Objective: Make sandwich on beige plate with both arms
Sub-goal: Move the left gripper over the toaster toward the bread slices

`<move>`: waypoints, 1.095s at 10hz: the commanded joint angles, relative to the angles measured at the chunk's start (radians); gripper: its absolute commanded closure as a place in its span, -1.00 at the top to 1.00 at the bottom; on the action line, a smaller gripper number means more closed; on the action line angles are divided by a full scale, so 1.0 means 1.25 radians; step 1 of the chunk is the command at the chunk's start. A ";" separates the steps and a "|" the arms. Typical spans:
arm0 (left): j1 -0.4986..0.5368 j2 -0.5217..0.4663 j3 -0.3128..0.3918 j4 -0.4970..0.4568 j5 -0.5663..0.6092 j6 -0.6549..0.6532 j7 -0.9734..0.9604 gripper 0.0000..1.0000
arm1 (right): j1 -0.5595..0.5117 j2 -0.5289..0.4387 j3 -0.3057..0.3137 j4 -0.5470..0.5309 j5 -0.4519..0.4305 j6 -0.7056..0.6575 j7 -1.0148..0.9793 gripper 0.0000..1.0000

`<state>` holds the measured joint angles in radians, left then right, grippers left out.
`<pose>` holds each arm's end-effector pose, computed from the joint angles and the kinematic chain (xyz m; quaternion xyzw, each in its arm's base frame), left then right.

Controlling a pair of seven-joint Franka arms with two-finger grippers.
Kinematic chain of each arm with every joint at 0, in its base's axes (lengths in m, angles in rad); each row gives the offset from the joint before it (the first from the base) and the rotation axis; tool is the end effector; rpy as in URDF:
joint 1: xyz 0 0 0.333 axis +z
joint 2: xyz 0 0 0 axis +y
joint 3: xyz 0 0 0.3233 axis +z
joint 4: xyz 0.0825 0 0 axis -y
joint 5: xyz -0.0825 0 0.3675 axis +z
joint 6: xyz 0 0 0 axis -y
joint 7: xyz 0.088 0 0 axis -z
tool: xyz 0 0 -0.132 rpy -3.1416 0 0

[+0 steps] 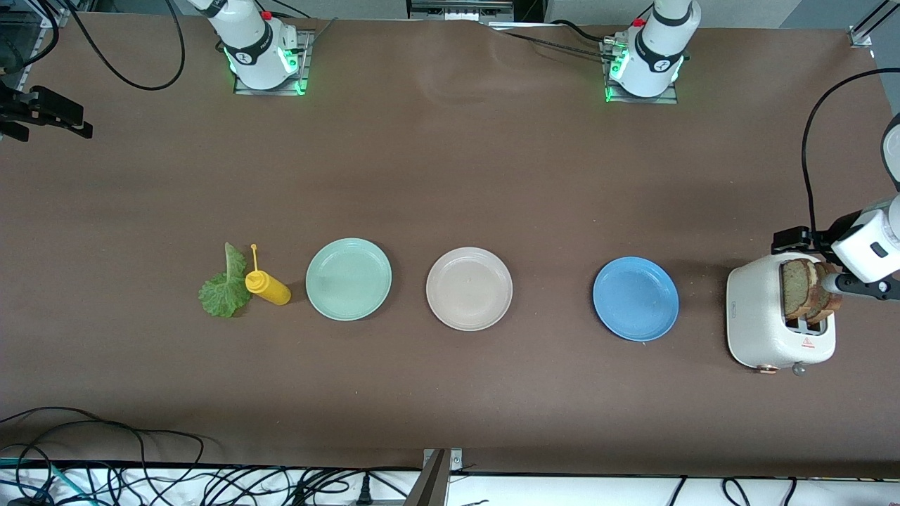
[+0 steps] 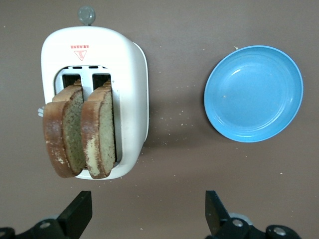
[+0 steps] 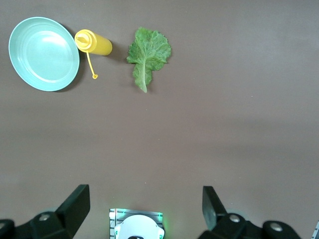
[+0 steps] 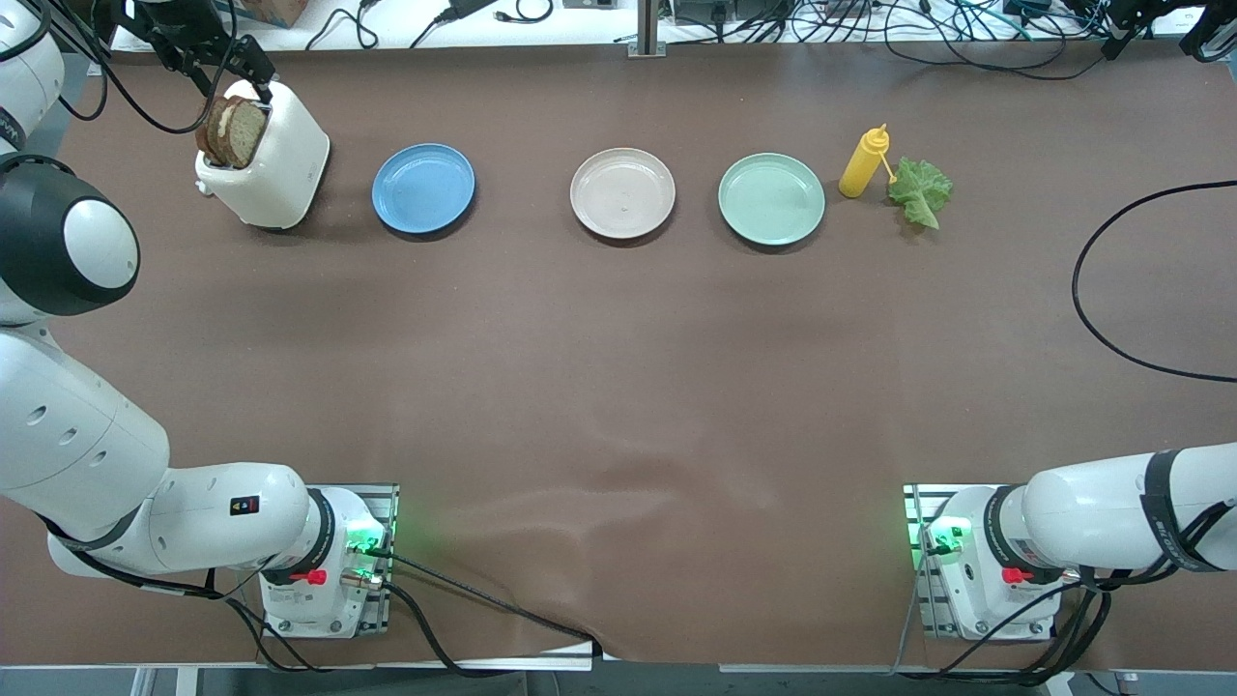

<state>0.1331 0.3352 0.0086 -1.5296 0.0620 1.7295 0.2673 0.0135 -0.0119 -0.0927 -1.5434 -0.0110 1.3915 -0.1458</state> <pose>0.6221 0.0954 0.4412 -0.9948 0.0697 0.0726 0.0172 0.5096 -0.0424 0.6111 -0.9970 -0.0327 0.0701 0.0030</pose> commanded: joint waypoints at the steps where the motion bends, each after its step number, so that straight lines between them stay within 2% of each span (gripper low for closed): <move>1: 0.014 0.034 -0.006 0.043 0.009 0.001 0.024 1.00 | -0.005 -0.006 0.003 -0.002 -0.006 -0.006 -0.007 1.00; 4: 0.021 0.053 -0.006 0.059 0.012 0.004 0.024 1.00 | -0.005 -0.006 0.003 -0.001 -0.006 -0.006 -0.007 1.00; 8: 0.032 0.112 -0.006 0.118 0.015 0.004 0.025 1.00 | -0.005 -0.006 0.002 -0.001 -0.005 -0.007 -0.007 1.00; 11: 0.042 0.137 -0.006 0.119 0.017 0.036 0.025 1.00 | -0.005 -0.006 0.003 0.000 -0.006 -0.008 -0.007 1.00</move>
<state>0.1708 0.4732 0.0087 -1.4202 0.0620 1.7702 0.2797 0.0135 -0.0119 -0.0928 -1.5433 -0.0110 1.3915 -0.1458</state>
